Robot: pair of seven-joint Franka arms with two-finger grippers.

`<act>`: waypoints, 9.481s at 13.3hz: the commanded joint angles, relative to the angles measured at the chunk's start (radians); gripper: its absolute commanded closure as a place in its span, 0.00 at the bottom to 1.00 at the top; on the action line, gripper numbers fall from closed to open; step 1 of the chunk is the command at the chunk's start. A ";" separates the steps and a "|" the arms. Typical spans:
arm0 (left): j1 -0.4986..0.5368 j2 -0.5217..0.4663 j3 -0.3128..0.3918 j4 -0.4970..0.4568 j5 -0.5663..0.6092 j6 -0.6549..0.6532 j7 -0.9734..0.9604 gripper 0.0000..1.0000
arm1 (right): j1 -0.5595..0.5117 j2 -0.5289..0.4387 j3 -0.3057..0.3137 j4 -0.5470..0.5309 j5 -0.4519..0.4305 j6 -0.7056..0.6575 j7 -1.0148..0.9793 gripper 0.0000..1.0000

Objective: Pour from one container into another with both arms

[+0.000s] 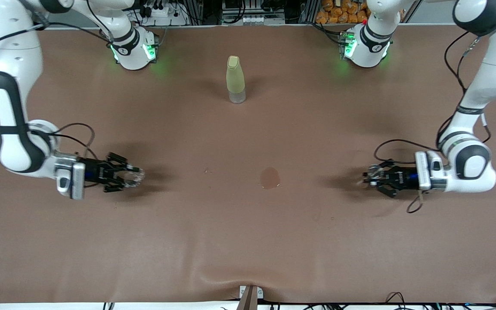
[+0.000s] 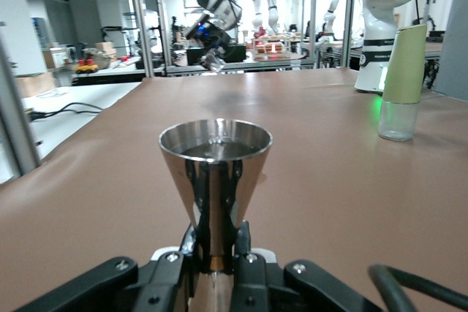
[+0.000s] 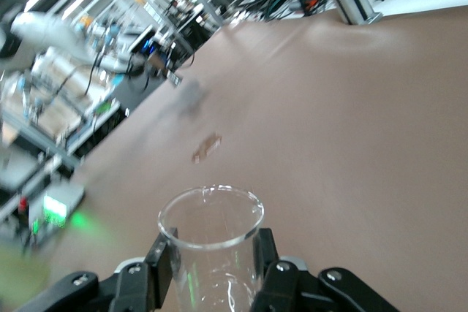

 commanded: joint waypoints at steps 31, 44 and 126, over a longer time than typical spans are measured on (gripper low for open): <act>0.174 0.097 0.071 -0.012 0.033 0.033 0.002 0.82 | -0.353 0.258 0.024 0.133 -0.272 -0.380 -0.433 0.00; 0.182 0.083 0.071 -0.012 0.057 0.032 -0.022 0.30 | -0.155 -0.022 0.030 0.406 -0.263 -0.343 0.587 0.00; -0.542 -0.679 0.395 0.117 0.890 0.098 -2.430 0.00 | -0.133 -0.661 0.242 0.328 -1.171 -0.278 1.634 0.00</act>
